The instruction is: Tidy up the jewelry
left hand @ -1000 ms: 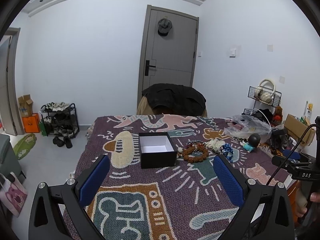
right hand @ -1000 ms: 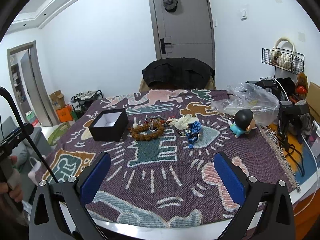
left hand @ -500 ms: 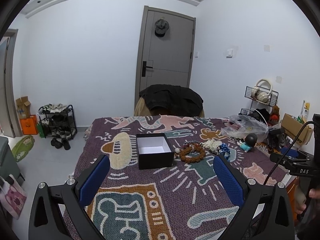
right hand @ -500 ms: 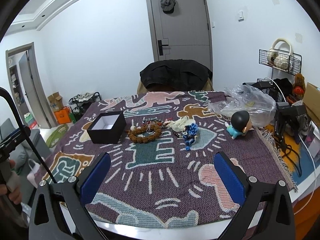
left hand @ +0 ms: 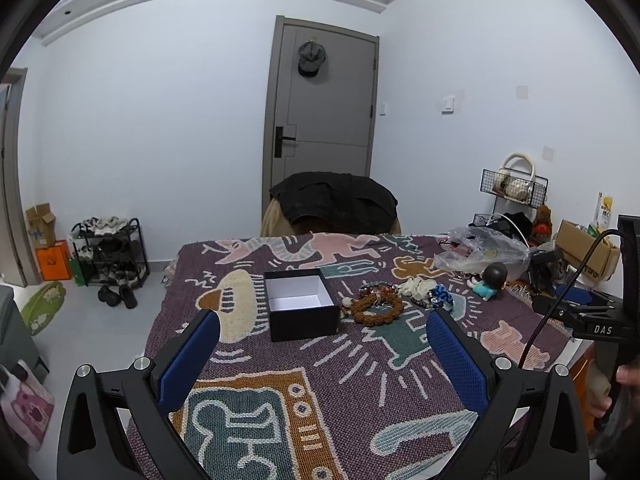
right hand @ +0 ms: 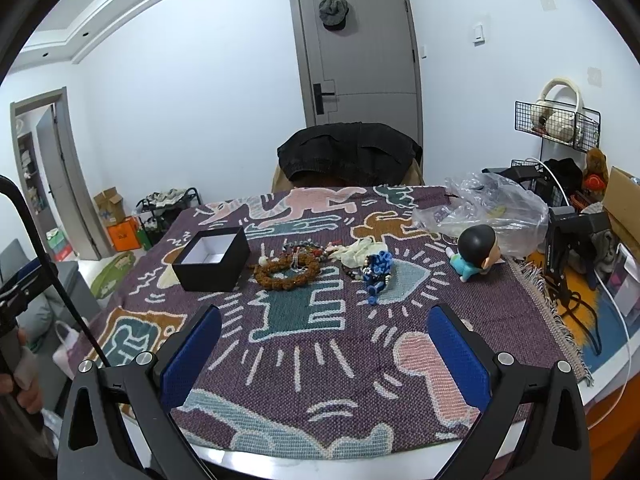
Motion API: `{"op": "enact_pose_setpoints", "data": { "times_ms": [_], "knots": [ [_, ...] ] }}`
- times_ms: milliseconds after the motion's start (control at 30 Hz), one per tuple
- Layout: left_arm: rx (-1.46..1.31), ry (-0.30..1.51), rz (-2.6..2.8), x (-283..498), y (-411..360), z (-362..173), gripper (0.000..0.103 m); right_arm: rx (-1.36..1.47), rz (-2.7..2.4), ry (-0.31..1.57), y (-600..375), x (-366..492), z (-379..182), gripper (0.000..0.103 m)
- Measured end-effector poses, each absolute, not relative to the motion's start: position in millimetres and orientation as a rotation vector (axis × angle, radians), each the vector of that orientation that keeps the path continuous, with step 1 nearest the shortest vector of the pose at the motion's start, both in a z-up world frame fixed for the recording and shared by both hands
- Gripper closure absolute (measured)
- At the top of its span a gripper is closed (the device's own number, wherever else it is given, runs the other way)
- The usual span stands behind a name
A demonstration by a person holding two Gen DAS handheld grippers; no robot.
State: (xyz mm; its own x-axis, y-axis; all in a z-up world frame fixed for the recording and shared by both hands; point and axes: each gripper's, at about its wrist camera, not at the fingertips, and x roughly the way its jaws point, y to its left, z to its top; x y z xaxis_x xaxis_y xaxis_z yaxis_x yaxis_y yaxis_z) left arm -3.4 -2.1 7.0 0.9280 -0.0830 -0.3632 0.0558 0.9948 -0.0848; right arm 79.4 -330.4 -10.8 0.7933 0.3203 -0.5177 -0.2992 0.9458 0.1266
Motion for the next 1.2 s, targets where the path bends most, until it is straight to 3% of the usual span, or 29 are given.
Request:
{"op": "enact_pose_setpoints", "data": {
  "times_ms": [1200],
  "knots": [
    [-0.11,0.343,-0.122,7.4,6.3,21.8,0.0,0.122,0.33,0.497,-359.0,92.4,19.7,0.0]
  ]
}}
